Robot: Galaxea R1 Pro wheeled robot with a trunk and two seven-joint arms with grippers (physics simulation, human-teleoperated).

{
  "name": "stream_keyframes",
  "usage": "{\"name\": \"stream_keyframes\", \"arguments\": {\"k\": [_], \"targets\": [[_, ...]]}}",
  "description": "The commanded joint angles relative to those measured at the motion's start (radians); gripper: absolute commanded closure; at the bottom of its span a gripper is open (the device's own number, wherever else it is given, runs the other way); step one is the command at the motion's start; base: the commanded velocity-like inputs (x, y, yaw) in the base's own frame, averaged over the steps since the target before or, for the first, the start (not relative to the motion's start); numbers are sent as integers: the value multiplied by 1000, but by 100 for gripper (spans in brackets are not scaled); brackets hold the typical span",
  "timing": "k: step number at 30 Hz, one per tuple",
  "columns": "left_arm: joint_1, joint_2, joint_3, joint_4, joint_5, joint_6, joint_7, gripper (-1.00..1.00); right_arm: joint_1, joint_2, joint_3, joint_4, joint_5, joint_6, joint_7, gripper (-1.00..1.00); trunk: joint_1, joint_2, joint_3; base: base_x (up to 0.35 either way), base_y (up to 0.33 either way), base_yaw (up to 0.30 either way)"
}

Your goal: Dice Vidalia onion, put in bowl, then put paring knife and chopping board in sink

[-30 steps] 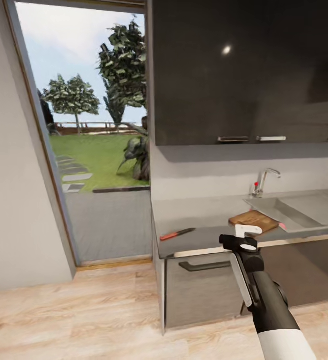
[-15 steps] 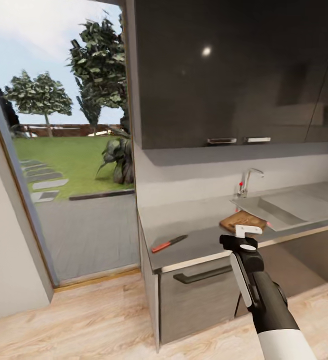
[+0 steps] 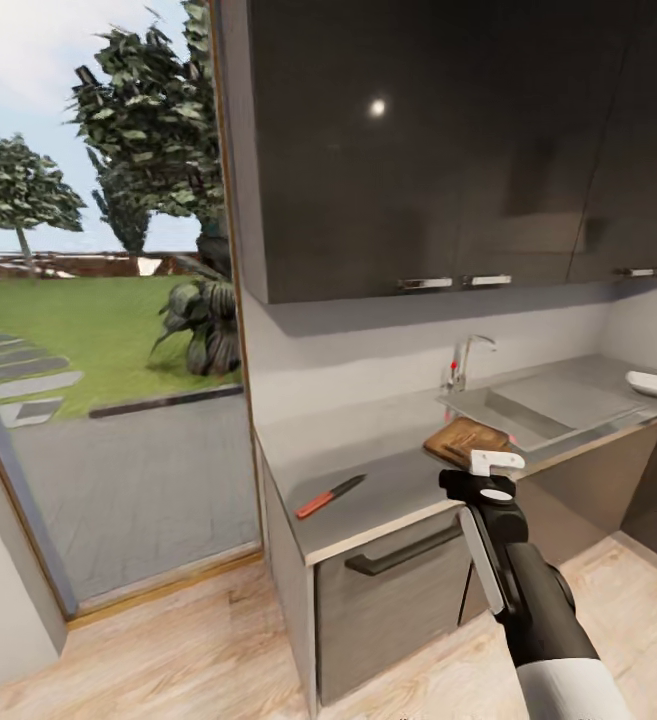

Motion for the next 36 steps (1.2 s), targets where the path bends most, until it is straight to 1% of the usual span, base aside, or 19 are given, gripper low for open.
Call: {"name": "stream_keyframes", "arguments": {"k": [1, 4, 17, 36], "targets": [[0, 0, 0, 0, 2, -3, -1, -100, -1, 1, 0, 4, -1, 5, -3, -100, 0, -1, 0, 3, 279, -270], [0, 0, 0, 0, 2, -3, -1, -100, -1, 1, 0, 18, -1, 4, -3, -100, 0, -1, 1, 1, 280, -270], [0, 0, 0, 0, 2, -3, -1, -100, -1, 2, 0, 20, -2, 5, -3, -100, 0, -1, 6, 7, 280, -270], [0, 0, 0, 0, 2, -3, -1, -100, 0, 4, 0, 37, -2, 3, -1, -100, 0, -1, 7, 100, 279, -270]]}}
